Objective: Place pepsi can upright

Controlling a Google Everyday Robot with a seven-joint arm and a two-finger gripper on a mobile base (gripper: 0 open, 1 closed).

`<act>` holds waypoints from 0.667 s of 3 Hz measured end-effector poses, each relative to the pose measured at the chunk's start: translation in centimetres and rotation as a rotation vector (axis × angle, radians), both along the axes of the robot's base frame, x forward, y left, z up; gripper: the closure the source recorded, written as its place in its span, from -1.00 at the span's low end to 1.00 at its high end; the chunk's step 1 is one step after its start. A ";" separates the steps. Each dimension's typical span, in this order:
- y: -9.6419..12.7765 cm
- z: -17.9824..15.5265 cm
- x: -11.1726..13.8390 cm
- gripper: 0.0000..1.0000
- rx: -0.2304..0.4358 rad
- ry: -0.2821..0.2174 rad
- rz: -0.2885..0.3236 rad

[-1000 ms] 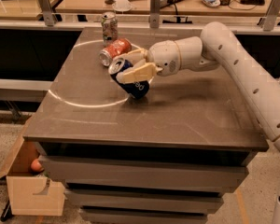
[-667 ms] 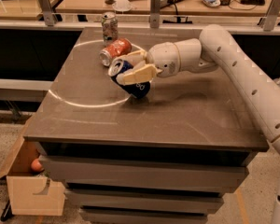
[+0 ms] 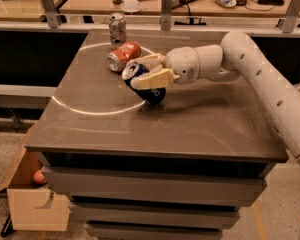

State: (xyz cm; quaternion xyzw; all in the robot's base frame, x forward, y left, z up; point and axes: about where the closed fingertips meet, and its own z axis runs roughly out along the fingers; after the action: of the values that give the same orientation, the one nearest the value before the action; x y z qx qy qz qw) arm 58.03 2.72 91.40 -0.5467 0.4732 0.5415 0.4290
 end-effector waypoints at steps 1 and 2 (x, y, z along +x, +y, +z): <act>0.1 0.8 0.1 1.00 0.047 0.010 -0.012; 2.0 1.9 0.2 1.00 0.111 0.034 0.011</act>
Offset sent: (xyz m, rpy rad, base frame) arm 0.0046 0.0155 0.0231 0.1224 0.0315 0.0031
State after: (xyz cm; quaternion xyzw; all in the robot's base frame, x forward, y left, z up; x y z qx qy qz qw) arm 58.21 4.70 93.29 -0.5152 0.4466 0.5786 0.4476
